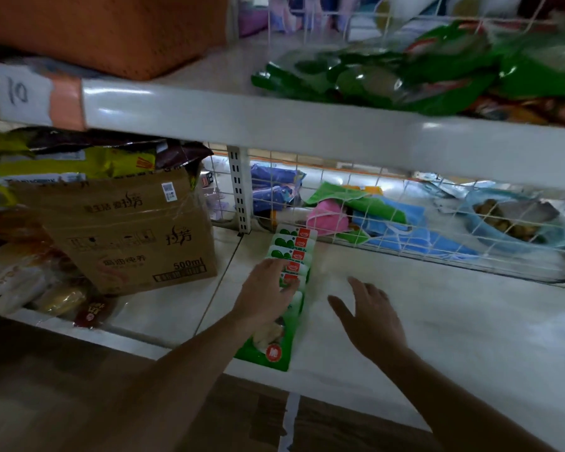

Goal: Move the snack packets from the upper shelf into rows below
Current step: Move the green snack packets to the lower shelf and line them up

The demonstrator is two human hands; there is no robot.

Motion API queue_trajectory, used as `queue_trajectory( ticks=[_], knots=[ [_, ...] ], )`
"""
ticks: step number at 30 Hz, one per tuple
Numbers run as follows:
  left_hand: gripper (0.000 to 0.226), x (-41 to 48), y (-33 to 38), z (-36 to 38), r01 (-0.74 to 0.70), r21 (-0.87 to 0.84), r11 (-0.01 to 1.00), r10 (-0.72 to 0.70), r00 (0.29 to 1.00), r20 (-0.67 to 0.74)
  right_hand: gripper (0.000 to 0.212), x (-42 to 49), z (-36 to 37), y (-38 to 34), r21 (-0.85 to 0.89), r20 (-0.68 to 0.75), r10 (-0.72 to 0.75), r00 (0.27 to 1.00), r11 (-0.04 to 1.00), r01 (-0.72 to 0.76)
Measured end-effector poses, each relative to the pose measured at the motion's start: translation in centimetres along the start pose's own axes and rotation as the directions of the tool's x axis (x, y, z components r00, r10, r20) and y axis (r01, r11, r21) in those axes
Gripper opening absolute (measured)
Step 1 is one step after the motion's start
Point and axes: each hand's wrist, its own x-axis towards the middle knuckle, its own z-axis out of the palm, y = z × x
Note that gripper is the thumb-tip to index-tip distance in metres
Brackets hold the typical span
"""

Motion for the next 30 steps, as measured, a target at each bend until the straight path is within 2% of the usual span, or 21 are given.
queue_trajectory(
  ticks=[3,5,7,11,13,19,24,27,30],
  knots=[
    [0.049,-1.0,2.9,0.0,-0.117,0.209,0.971,0.105,0.992,0.069,0.071,-0.8,-2.7,1.0,-0.076,-0.061,-0.037,0.997,0.997,0.032],
    [0.053,-1.8,4.8,0.0,-0.163,0.301,0.940,0.150,0.986,0.067,0.077,-1.5,-4.5,1.6,-0.154,-0.075,-0.075,0.994,0.986,0.062],
    [0.055,-3.0,6.9,0.0,-0.164,0.327,0.931,0.160,0.986,0.039,0.085,-2.4,-6.2,2.4,-0.210,-0.082,-0.099,0.992,0.975,0.080],
    [0.058,-5.6,10.8,-0.7,-0.212,0.400,0.892,0.223,0.975,0.018,0.084,-4.9,-10.1,3.5,-0.276,-0.100,-0.125,0.987,0.957,0.094],
    [0.059,-6.8,12.7,-1.4,-0.219,0.424,0.879,0.255,0.966,-0.030,0.093,-6.4,-12.1,3.6,-0.302,-0.122,-0.144,0.982,0.948,0.101],
    [0.067,-9.7,17.3,-2.5,-0.202,0.438,0.876,0.238,0.971,-0.030,0.100,-10.3,-17.0,4.5,-0.318,-0.177,-0.141,0.974,0.945,0.079],
    [0.070,-11.7,19.8,-4.1,-0.249,0.459,0.853,0.302,0.952,-0.043,0.092,-13.5,-19.5,4.1,-0.304,-0.179,-0.096,0.979,0.952,0.038],
    [0.073,-13.0,21.3,-5.3,-0.292,0.451,0.844,0.361,0.930,-0.074,0.081,-14.9,-20.8,3.8,-0.321,-0.190,-0.113,0.975,0.946,0.048],
    [0.074,-14.0,22.8,-7.0,-0.332,0.489,0.807,0.404,0.913,-0.047,0.068,-16.0,-22.3,3.1,-0.332,-0.227,-0.149,0.962,0.941,0.068]
  ],
)
